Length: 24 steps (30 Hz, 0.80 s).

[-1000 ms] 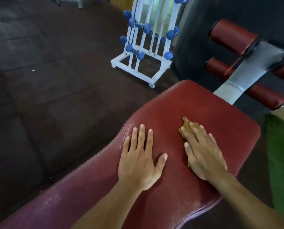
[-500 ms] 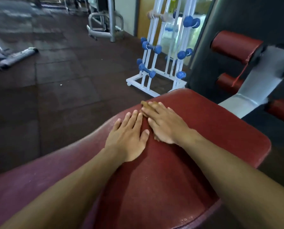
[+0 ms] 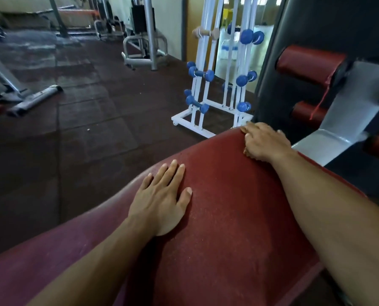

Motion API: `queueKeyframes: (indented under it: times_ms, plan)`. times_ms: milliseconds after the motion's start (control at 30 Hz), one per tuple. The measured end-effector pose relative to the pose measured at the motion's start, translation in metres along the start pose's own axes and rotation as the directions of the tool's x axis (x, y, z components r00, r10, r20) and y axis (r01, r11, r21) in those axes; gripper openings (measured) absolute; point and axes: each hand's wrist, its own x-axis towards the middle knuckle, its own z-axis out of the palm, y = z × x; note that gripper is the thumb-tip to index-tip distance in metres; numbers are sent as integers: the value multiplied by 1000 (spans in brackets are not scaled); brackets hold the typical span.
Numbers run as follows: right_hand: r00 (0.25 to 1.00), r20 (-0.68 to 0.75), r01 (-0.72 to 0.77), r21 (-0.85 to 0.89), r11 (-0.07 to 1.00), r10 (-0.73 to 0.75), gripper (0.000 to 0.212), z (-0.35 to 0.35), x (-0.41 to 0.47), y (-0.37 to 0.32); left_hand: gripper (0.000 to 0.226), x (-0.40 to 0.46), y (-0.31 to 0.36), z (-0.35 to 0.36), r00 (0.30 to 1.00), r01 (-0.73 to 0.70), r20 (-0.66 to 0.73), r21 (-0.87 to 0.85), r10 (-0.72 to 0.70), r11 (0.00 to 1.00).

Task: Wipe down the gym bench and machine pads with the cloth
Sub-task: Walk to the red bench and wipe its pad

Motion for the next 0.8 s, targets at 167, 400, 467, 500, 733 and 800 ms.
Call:
queueKeyframes:
  times_ms: [167,400,467,500,733,800]
  plan:
    - [999,-19,-37,33,999,38,47,-5,-16,19,68,-1,0,4,999,-8,-52,26,9,1000]
    - [899,30,437,-33,899,-436,52,28,-86,-68,64,1,1,4,998,-4,-59,23,5,1000]
    - [882,73,468,-8,884,-466,50,30,-85,-88,64,1,2,6,998,-9,-68,35,11,999]
    - [881,101,466,-10,885,-463,50,27,-78,-91,65,1,1,6,997,-13,-73,42,16,999]
    - [983,91,158,0,987,-157,55,9,-14,-49,64,0,-3,6,998,-23,-53,15,24,1000]
    - [996,76,56,-37,998,-53,55,2,-14,-28,64,0,-4,6,998,-27,-53,6,28,1000]
